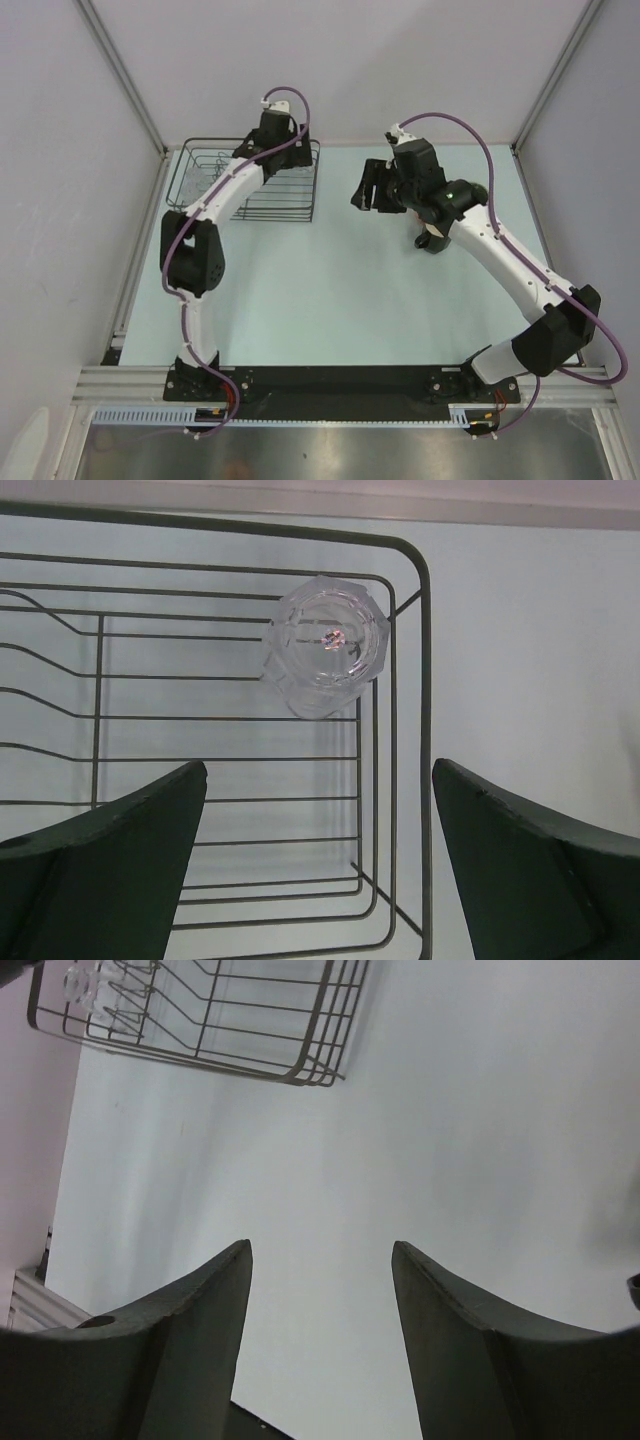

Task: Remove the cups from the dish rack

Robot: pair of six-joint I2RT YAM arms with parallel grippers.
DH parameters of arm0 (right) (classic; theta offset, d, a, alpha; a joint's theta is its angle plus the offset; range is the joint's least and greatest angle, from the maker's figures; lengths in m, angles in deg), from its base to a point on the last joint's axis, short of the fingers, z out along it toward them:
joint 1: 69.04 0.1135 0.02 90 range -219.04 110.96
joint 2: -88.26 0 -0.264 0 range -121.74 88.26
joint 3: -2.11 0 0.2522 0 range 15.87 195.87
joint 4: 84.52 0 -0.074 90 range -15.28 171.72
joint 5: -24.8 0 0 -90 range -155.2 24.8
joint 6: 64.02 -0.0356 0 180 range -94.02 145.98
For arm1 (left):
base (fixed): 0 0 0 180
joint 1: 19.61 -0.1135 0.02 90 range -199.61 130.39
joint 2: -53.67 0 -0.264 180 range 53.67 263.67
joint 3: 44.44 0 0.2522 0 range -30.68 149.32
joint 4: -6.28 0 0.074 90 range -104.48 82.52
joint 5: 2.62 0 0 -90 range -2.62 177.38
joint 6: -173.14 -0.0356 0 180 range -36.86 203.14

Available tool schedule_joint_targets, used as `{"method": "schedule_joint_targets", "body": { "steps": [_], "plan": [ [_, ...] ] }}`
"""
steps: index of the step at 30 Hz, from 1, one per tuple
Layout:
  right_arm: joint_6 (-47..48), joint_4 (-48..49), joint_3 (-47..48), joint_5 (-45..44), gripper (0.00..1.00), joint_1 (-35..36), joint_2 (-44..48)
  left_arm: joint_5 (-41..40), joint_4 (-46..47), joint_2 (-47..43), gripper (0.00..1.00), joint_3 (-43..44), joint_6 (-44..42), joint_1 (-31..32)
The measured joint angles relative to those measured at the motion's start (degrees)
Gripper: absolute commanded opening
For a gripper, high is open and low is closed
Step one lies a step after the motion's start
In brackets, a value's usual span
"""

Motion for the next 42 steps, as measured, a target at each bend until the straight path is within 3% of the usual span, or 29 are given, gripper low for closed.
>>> {"method": "schedule_joint_targets", "body": {
  "steps": [12, 38, 42],
  "plan": [
    [0.35, 2.62, -4.76, 2.73, 0.63, 1.55, 1.03, -5.40, -1.03, 11.26, 1.00, 9.66, -3.30, 1.77],
    [-1.68, 6.36, -17.90, 4.76, 0.63, 2.14, 8.11, -7.13, 12.35, 20.68, 1.00, 12.50, -4.20, 1.64],
    [-1.68, 6.45, -18.34, 4.74, 0.63, 2.14, 8.35, -7.15, 12.79, 21.00, 0.95, 12.50, -4.20, 1.64]
  ]
}}
